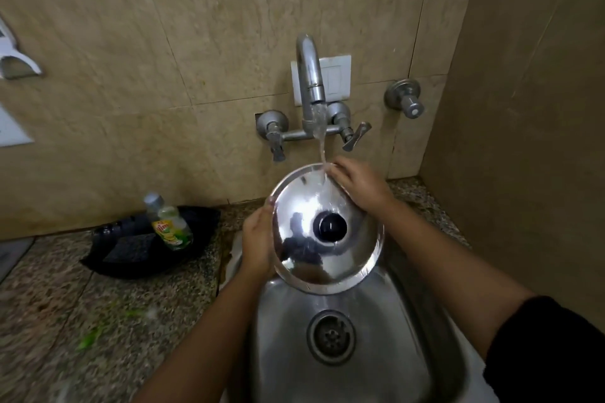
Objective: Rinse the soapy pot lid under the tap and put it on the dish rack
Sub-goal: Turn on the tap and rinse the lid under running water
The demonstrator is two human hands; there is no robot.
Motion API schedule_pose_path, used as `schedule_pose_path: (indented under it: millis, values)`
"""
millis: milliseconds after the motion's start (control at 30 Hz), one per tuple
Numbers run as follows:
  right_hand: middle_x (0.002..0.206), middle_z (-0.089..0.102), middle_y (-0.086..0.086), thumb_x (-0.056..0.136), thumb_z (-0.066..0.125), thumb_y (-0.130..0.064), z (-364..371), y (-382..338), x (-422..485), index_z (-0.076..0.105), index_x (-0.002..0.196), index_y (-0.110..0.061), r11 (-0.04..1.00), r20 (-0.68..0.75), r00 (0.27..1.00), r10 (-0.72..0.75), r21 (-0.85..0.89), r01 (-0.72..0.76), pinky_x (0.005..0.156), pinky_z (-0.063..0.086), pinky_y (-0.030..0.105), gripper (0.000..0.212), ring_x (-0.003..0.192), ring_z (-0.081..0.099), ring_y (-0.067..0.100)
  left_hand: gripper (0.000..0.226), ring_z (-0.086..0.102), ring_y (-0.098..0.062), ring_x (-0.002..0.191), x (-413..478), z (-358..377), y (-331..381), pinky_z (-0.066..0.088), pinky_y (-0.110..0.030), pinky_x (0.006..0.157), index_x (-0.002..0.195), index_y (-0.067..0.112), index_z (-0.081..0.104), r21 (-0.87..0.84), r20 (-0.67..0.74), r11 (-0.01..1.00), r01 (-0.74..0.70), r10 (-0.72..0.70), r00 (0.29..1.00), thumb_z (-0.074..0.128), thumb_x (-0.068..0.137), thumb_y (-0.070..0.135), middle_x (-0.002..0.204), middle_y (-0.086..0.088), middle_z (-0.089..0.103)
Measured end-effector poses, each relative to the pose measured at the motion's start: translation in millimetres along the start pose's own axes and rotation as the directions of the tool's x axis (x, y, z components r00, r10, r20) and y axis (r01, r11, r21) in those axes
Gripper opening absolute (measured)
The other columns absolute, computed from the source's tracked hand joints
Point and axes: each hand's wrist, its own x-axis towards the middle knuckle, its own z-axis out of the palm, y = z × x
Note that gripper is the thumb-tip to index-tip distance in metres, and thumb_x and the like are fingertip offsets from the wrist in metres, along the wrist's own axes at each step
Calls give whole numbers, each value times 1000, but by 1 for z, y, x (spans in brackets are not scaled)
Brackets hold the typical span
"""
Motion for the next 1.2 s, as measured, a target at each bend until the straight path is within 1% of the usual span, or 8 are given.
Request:
schedule_pose_path:
  millis: [67, 200, 367, 533, 733, 833, 1033, 1200]
  values:
    - [91, 67, 3, 97, 48, -38, 1, 0, 2, 64, 99, -15, 1000, -7, 1000, 24, 19, -24, 73, 48, 37, 28, 85, 62, 21, 26, 65, -24, 72, 8, -10, 6, 55, -32, 66, 86, 6, 68, 67, 105, 993, 94, -101, 989, 64, 88, 31, 81, -11, 70]
    - [82, 62, -3, 95, 51, -38, 17, -31, 3, 65, 89, -12, 965, 270, 934, -232, -56, 256, 67, 43, 31, 30, 75, 56, 13, 17, 64, -28, 75, 22, -11, 26, 50, -37, 73, 79, 7, 73, 278, 325, 960, 4, -98, 941, 67, 86, 21, 79, -16, 71]
    - [94, 70, -4, 92, 54, -43, 13, -1, -4, 66, 104, -25, 958, -7, 982, 190, 220, -184, 79, 53, 42, 24, 85, 65, 15, 26, 67, -37, 82, 18, -19, 11, 53, -46, 80, 87, 4, 72, 149, 128, 987, 61, -81, 988, 66, 87, 30, 92, -23, 72]
    - [90, 68, -7, 89, 62, -41, 16, -28, -3, 71, 100, -21, 996, 165, 984, -74, 69, 63, 70, 47, 27, 25, 78, 59, 7, 29, 66, -29, 78, 23, -6, 21, 52, -40, 78, 86, -2, 72, 306, 284, 952, -26, -65, 957, 66, 87, 27, 88, -25, 72]
    - [106, 68, 5, 99, 48, -23, 21, 4, -39, 65, 115, -16, 986, -300, 939, 168, 68, -155, 82, 45, 28, 25, 97, 63, 21, 35, 60, -25, 75, 19, -15, -6, 51, -40, 76, 74, 9, 70, 110, -22, 993, 41, -39, 999, 67, 83, 43, 80, -18, 68]
    - [124, 58, 13, 92, 54, -8, 29, 23, -76, 53, 133, -12, 990, -353, 935, 14, -124, -61, 95, 41, 30, 41, 113, 53, 22, 30, 62, -21, 79, 20, -19, -13, 50, -33, 78, 76, 14, 67, -1, -170, 997, 80, -79, 982, 59, 91, 39, 78, -3, 67]
    - [155, 32, -1, 72, 83, -18, 24, 42, -113, 35, 146, -24, 828, -41, 942, -334, -490, 272, 116, 11, 33, 88, 146, 20, 18, 40, 68, -22, 93, 25, -24, -28, 53, -37, 89, 89, 15, 70, -132, -206, 976, 174, -199, 958, 57, 87, 53, 100, -7, 72]
    - [135, 59, 3, 84, 73, -15, -2, 21, -103, 59, 124, -20, 757, -132, 828, -544, -503, 417, 111, 23, 35, 43, 130, 46, 20, 61, 67, -26, 100, 23, -5, -39, 54, -41, 88, 108, 13, 70, -129, 2, 877, 463, -466, 885, 61, 77, 65, 108, -12, 72]
